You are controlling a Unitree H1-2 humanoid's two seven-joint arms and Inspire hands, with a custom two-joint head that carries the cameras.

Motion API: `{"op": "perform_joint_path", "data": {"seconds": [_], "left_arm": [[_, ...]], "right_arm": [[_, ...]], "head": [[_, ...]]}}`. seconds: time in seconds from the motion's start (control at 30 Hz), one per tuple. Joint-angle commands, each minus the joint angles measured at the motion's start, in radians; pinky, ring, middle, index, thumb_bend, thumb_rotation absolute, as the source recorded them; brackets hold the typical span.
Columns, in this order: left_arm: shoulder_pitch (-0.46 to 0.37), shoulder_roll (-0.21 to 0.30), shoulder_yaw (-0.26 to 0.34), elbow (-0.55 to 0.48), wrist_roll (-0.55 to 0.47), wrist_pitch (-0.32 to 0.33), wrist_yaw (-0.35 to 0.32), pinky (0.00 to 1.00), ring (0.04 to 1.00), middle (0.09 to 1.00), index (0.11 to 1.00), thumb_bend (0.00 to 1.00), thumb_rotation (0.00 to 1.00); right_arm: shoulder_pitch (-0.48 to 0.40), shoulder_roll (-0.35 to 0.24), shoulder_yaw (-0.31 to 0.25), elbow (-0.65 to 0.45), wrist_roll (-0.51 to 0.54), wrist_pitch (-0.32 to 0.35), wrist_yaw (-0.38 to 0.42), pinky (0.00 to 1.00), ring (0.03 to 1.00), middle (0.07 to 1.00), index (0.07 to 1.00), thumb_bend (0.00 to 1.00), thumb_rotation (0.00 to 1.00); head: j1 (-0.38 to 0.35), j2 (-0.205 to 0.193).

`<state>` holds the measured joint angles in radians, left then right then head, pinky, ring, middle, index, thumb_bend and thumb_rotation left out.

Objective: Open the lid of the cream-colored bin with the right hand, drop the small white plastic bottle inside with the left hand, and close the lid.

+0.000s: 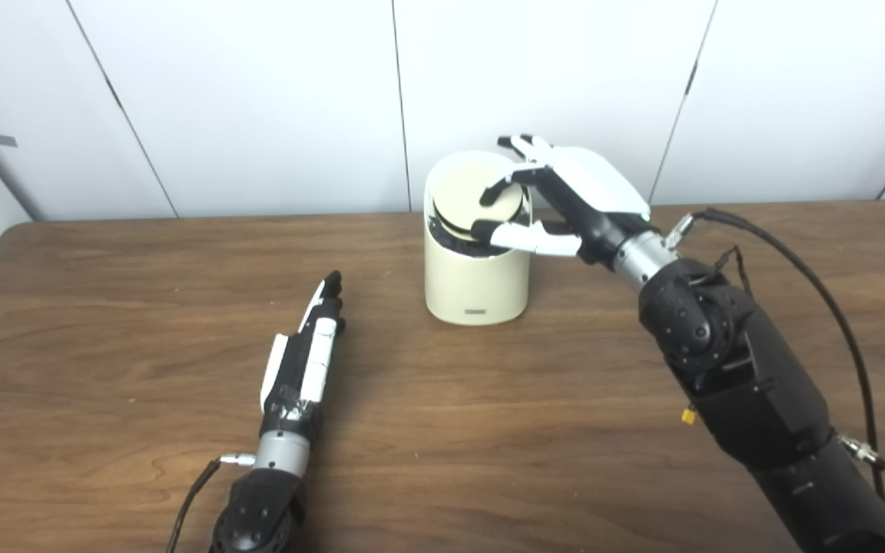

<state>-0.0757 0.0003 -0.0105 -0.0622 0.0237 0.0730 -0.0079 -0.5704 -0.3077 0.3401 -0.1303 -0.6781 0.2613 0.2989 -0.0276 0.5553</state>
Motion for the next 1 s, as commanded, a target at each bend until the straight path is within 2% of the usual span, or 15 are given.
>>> {"op": "perform_joint_path", "data": {"seconds": [0.0, 0.27, 0.6, 0.97], "left_arm": [[-0.022, 0.0, 0.003, -0.018, 0.007, -0.002, 0.009, 1.0, 1.0, 1.0, 1.0, 0.73, 1.0], [-0.025, -0.006, 0.001, 0.001, 0.011, -0.038, 0.02, 1.0, 1.0, 1.0, 1.0, 0.71, 0.97], [-0.023, -0.009, -0.001, -0.008, 0.024, -0.027, 0.028, 1.0, 1.0, 1.0, 1.0, 0.71, 0.96], [-0.026, -0.01, -0.003, -0.01, 0.025, -0.034, 0.032, 1.0, 1.0, 1.0, 1.0, 0.72, 0.95]], "right_arm": [[-0.028, 0.001, -0.001, -0.032, -0.01, -0.016, 0.004, 1.0, 1.0, 0.973, 0.65, 0.62, 0.99], [-0.005, 0.001, 0.009, -0.033, -0.027, -0.024, 0.013, 1.0, 1.0, 0.971, 0.655, 0.61, 0.99], [0.003, 0.0, 0.001, -0.027, -0.023, -0.025, 0.014, 1.0, 1.0, 0.978, 0.658, 0.63, 0.99], [-0.002, -0.024, 0.041, 0.005, -0.133, -0.019, 0.039, 1.0, 1.0, 0.992, 0.662, 0.64, 1.0]], "head": [[0.0, 0.0], [0.001, 0.004], [0.005, 0.009], [0.005, 0.014]]}}
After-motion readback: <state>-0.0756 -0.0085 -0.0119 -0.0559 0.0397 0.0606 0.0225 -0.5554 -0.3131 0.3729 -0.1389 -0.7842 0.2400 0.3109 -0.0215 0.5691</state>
